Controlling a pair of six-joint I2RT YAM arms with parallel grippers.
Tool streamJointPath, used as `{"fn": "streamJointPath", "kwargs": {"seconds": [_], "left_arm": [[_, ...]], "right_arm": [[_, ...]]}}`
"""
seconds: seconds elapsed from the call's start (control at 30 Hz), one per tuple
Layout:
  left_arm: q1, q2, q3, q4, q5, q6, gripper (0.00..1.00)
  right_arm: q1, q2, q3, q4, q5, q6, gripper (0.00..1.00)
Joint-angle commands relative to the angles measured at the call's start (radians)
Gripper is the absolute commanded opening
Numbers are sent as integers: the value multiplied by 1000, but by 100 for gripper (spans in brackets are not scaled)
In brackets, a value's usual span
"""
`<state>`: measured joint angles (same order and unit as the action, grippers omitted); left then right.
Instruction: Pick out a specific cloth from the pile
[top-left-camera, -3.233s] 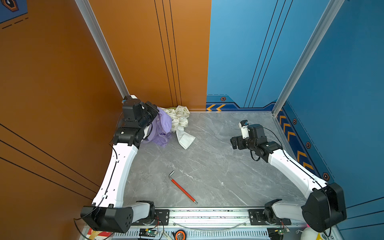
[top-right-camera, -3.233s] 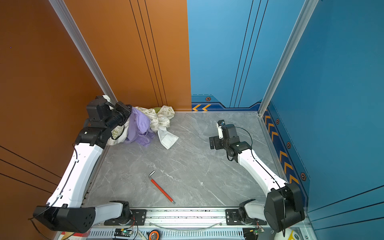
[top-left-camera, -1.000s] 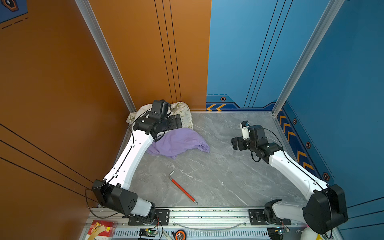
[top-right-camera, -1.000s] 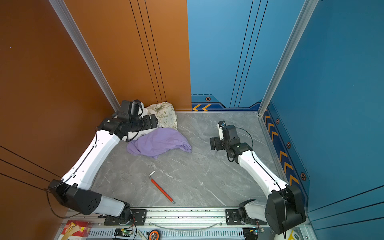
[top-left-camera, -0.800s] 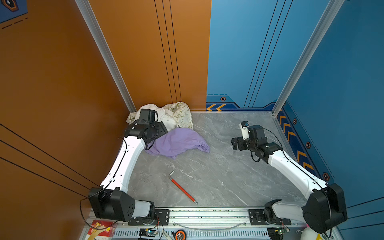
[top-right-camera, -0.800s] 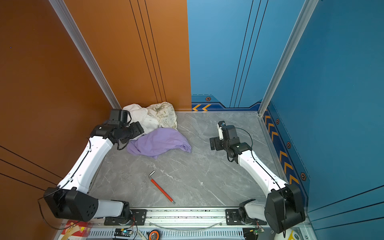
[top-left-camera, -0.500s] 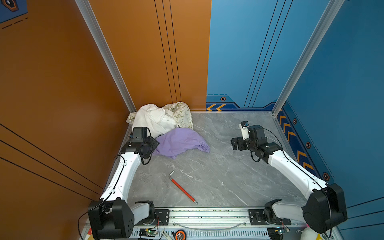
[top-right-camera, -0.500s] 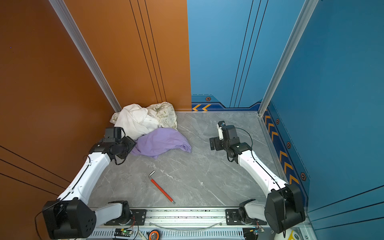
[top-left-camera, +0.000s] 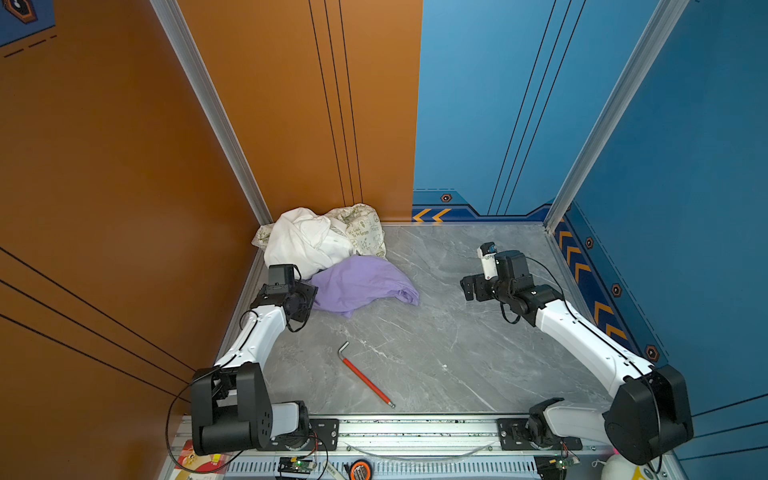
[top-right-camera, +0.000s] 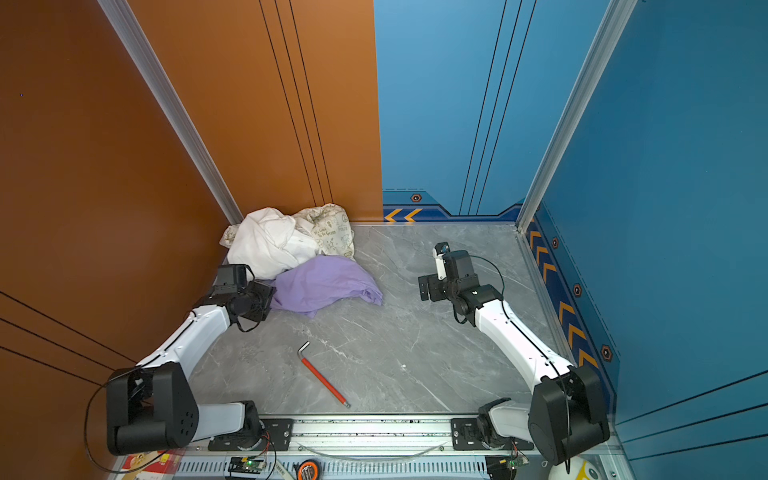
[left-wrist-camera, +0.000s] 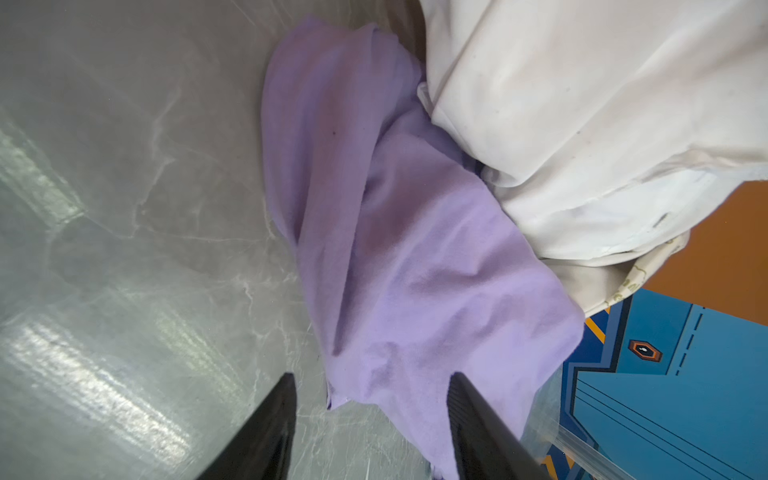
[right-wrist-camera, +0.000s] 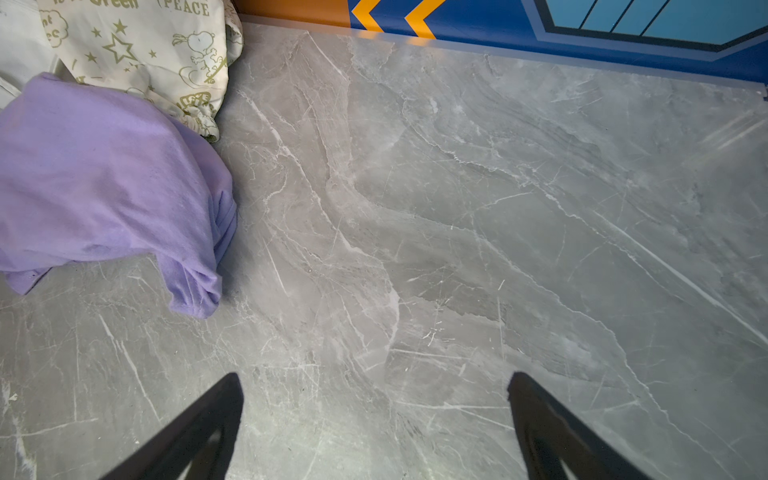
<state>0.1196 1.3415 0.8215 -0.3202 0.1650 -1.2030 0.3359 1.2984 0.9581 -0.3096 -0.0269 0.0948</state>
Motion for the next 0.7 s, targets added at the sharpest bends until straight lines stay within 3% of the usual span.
{"fn": "streamJointPath", "kwargs": {"seconds": [0.0, 0.2, 0.37, 0.5, 0.67], "left_arm": [[6, 43, 3, 36, 41, -30, 58], [8, 132, 21, 39, 81, -46, 56], [7, 196, 46, 39, 89, -47, 45], [7, 224, 77, 39, 91, -30, 30], [7, 219, 103, 40, 101, -18, 1]], "right_arm": [[6, 12, 27, 9, -11, 13, 100], [6, 22, 33, 7, -9, 10, 100], [7, 40, 48, 7, -11, 11, 100], [8, 57, 63, 7, -13, 10, 100], [12, 69, 73, 7, -11, 11, 100]]}}
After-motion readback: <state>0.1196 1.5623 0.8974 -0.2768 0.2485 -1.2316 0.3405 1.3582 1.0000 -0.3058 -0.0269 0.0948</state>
